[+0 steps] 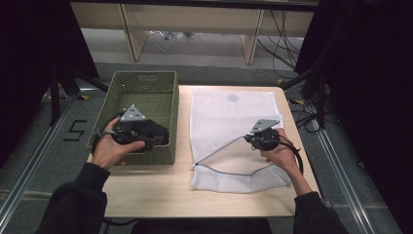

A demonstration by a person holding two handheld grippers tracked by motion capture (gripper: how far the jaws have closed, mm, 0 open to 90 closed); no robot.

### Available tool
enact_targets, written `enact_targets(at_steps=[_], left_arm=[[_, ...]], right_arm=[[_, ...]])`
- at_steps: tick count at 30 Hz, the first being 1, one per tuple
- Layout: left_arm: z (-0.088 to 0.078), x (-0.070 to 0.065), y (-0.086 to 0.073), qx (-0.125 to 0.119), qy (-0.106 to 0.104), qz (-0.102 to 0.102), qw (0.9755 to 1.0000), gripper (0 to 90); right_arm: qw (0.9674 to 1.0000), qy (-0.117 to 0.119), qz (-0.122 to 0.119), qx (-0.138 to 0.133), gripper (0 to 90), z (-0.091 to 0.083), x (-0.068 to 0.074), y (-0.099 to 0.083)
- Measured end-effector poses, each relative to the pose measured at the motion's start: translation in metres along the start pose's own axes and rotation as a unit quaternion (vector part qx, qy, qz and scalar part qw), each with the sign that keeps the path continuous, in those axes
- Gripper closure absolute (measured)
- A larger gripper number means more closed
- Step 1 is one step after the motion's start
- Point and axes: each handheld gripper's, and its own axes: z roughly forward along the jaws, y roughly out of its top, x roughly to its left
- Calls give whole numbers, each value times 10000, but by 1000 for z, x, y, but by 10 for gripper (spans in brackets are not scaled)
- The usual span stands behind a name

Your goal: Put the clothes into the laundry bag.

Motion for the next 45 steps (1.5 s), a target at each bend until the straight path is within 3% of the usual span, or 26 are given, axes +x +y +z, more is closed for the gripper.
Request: enact_targets(at_steps=[1, 6, 7, 9, 12, 13, 14, 15, 16, 18, 19, 21, 23, 25, 26, 28, 30, 31, 33, 34, 35, 36, 38, 40, 43, 45], left_arm=[[2, 8, 0, 101, 40, 26, 9999, 198], [18, 38, -4, 470, 171, -214, 9985, 205], [21, 43, -5, 472, 185, -251, 9984, 201], [26, 52, -5, 546, 163, -251, 9981, 201], [32, 57, -7, 613, 72, -324, 9976, 193], [35, 60, -6, 807, -73, -314, 9962, 186], [38, 60, -5, 747, -61, -259, 9968, 186], [39, 61, -5, 835, -147, -167, 9963, 186], [43, 59, -6, 825, -136, -239, 9962, 186], [49, 59, -7, 976, -234, -166, 9948, 186], [52, 60, -8, 1147, -310, -127, 9928, 186], [60, 61, -10, 1221, -279, -92, 9921, 186], [66, 63, -10, 1689, -289, -5, 9852, 189], [73, 65, -9, 2015, -198, 232, 9790, 203], [76, 64, -9, 2074, -261, 24, 9779, 258], [79, 67, -4, 2196, -334, 27, 9750, 504], [82, 70, 0, 2148, -200, 57, 9764, 649], [84, 72, 1, 2058, -75, 11, 9786, 697], [85, 76, 1, 2006, 60, -26, 9797, 744], [86, 84, -1, 1841, 488, -234, 9814, 761], [87, 88, -3, 1742, 675, -390, 9816, 767], [87, 88, -3, 1742, 675, -390, 9816, 768], [90, 94, -8, 1419, 709, -763, 9844, 751], [87, 93, -5, 1508, 417, -731, 9850, 669], [85, 90, -5, 1498, 75, -573, 9870, 402], [86, 90, -9, 1745, -2, -327, 9841, 283]], right_arm=[[10000, -8, 92, 30, 896, 0, 1, 0], [9999, -1, -129, 8, 895, 2, -1, -1], [10000, 48, 41, 77, 895, 1, 1, -1], [9999, 84, 19, 96, 894, 2, 1, -2], [9999, 89, 28, 75, 893, 5, 0, -3], [9999, 105, 36, 88, 892, 4, 0, -4], [9999, 108, -64, 77, 892, 4, -2, -4], [9999, 108, 65, 107, 892, 4, -1, -5], [9999, 90, 114, 91, 892, 5, 0, -5], [9998, 121, 55, 152, 892, 5, 0, -5], [9998, 151, -7, 143, 892, 6, 0, -5], [9998, 109, 114, 149, 892, 6, 1, -5], [9998, 112, 52, 146, 892, 6, 1, -5], [9998, 126, 76, 146, 891, 6, 2, -5], [9999, 74, 93, 74, 891, 7, 2, -5], [9998, 123, 57, 154, 891, 6, 1, -5], [9999, 76, 63, 89, 891, 7, 2, -6], [9999, 90, 76, 89, 891, 7, 2, -6], [9998, 111, 57, 149, 891, 6, 1, -6], [9998, 128, 26, 175, 891, 6, 1, -6], [9998, 129, 26, 174, 891, 6, 1, -6], [9998, 129, 26, 174, 891, 6, 1, -6], [9998, 134, 8, 175, 890, 6, 1, -6], [9999, 86, 55, 94, 890, 7, 1, -7], [9998, 127, 51, 136, 889, 8, -1, -8], [9997, 160, -62, 188, 888, 8, -1, -8]])
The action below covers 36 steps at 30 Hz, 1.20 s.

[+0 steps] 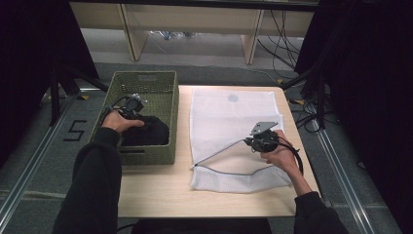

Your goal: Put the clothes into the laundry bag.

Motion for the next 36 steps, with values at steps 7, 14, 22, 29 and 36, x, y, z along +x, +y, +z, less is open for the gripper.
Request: enact_targets(at_steps=[7, 14, 22, 29, 36], left_arm=[[20, 4, -7, 106, -121, 123, 9998, 150], [41, -2, -10, 193, -214, 206, 9994, 0], [56, -9, -15, 428, 79, 718, 9965, 0], [51, -7, -15, 533, 23, 776, 9956, 320], [43, -11, -10, 535, 286, 1010, 9930, 611]], right_arm=[[9999, -63, 73, -42, 886, 2, 3, 1], [10000, 3, -2, 35, 886, 2, 4, -1], [10000, -37, 14, -11, 885, 3, 5, 0], [10000, -43, 0, -61, 884, 3, 4, 0], [10000, -31, -50, -55, 886, 2, 4, 0]])
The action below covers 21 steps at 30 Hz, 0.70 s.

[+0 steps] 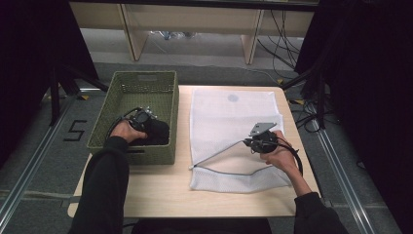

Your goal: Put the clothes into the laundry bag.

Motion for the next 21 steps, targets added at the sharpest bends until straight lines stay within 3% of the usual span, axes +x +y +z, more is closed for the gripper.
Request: enact_targets(at_steps=[2, 4, 6, 9, 11, 12, 13, 14, 18, 19, 20, 21], left_arm=[[-3, -3, -2, -270, 180, -356, 9988, 628], [-10, -1, -2, -472, 314, -492, 9972, 637], [-20, 2, -1, -864, 399, -731, 9928, 639], [-42, 7, 3, -1491, 341, -1163, 9814, 640], [-60, 11, 2, -1783, 322, -1258, 9754, 639], [-69, 13, 0, -2028, 308, -1366, 9692, 639], [-75, 13, -2, -2397, 252, -1613, 9570, 639], [-81, 14, -3, -2532, 226, -1722, 9517, 639], [-105, 14, -9, -2809, 89, -1921, 9403, 639], [-108, 12, -9, -2909, 11, -2018, 9352, 638], [-113, 12, -9, -2920, -23, -1982, 9357, 639], [-117, 11, -9, -2988, -40, -2010, 9329, 638]], right_arm=[[10000, 31, -9, -30, 886, 0, -1, 0], [10000, 8, 91, 27, 886, -1, 1, 0], [10000, -14, 74, 10, 886, -1, 1, 0], [10000, 16, 75, 21, 886, 0, 1, 0], [10000, 19, 80, -17, 887, -1, 0, 0], [9999, 39, 94, 35, 886, -2, -1, 0], [10000, 59, 33, 34, 886, -3, -2, 1], [9999, 53, 81, 37, 886, -4, -1, 1], [10000, 44, 60, -4, 887, -5, -1, 1], [9999, 46, 121, 37, 887, -6, 0, 2], [9999, 48, 96, 34, 887, -6, -1, 2], [9999, -12, 109, -47, 887, -4, 0, 1]])
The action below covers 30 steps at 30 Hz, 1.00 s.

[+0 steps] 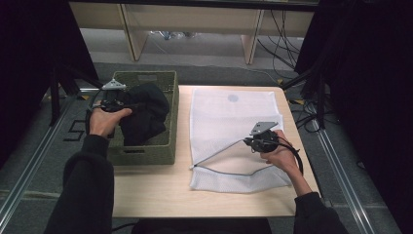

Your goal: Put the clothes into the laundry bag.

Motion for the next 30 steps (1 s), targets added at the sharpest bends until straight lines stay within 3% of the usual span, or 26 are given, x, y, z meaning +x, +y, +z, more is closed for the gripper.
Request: enact_targets(at_steps=[6, 10, 13, 20, 24, 25, 30], left_arm=[[-18, -11, 13, -147, -182, -97, 9997, 638], [-28, -23, 22, -141, -246, 46, 9996, 639], [-34, -30, 28, -278, -512, -86, 9983, 639], [-48, -46, 35, -419, -740, -27, 9964, 640], [-57, -59, 38, -537, -970, -1, 9938, 641], [-59, -64, 40, -562, -1068, 35, 9927, 641], [-68, -95, 51, -665, -1445, 270, 9869, 641]], right_arm=[[10000, -8, -3, 2, 888, 0, 0, 0], [10000, 12, 64, -24, 887, -1, -1, 0], [10000, 36, 9, 14, 888, -1, 0, 0], [10000, 26, 35, -8, 888, -1, -1, 0], [10000, 12, 36, -28, 888, -1, -1, 0], [10000, 25, -43, -41, 888, -1, -3, 0], [10000, 42, 55, -33, 889, -4, -3, 2]])
